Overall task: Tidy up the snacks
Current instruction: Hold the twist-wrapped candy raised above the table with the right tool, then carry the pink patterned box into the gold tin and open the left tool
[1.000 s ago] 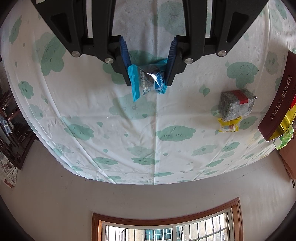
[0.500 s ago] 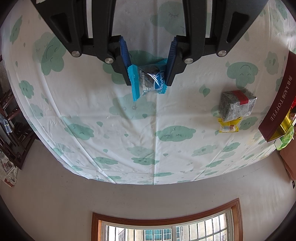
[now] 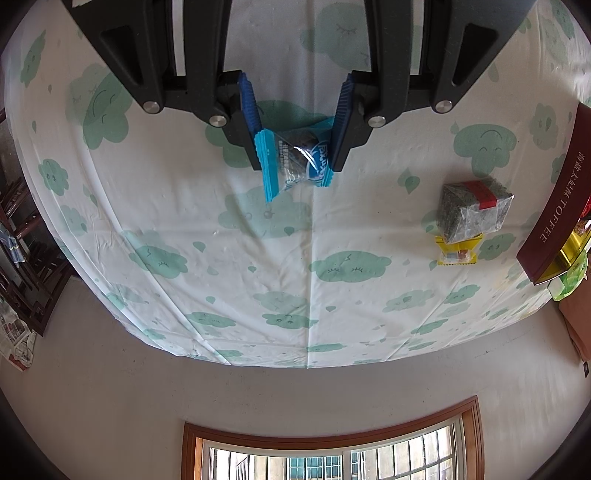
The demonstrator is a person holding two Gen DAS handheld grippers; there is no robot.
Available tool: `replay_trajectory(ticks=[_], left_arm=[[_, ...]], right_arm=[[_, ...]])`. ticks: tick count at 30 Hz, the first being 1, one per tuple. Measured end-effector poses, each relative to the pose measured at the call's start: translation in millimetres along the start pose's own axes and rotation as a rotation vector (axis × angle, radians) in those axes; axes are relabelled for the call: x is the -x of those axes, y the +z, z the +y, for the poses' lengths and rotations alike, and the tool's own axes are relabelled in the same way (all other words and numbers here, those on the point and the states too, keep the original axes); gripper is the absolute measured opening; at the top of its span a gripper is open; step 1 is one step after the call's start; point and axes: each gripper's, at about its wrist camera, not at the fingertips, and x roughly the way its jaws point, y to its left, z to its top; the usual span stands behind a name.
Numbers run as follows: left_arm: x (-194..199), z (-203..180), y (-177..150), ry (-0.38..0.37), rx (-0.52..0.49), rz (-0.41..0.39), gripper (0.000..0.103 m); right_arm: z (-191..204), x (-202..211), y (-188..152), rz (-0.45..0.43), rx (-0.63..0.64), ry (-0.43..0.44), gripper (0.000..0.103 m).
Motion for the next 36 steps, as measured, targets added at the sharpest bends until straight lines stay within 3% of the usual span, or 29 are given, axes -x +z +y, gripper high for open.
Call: replay_trajectory(ticks=[8,17,22,27,36], left_arm=[[10.3,0.5,-0.4,0.019,-0.005,-0.022,0.040],[33.3,-5.6,-10.8,-0.003,-0.003,-0.064,0.054],[46.2,-9.8,-21.1,-0.022,-0.002,-0.082,0.070],[57.3,-12.3,-32.6,-0.036,0.001,-0.089,0.073],[82.0,-7.6,-48.4,0.001,0.040,-0.165,0.086]], right_arm=[[0.8,-0.1,-0.1,0.000,0.001,-0.001,0.036],[1.0,-0.3,0.0,0.000,0.003,-0.003,0.036],[0.3,-0.3,-0.2,0.000,0.003,-0.003,0.036],[0.6,-0.1,-0.4,0.000,0.002,-0.002,0.035],[-0.8,1.4,0.6,-0.003,-0.006,0.009,0.034]])
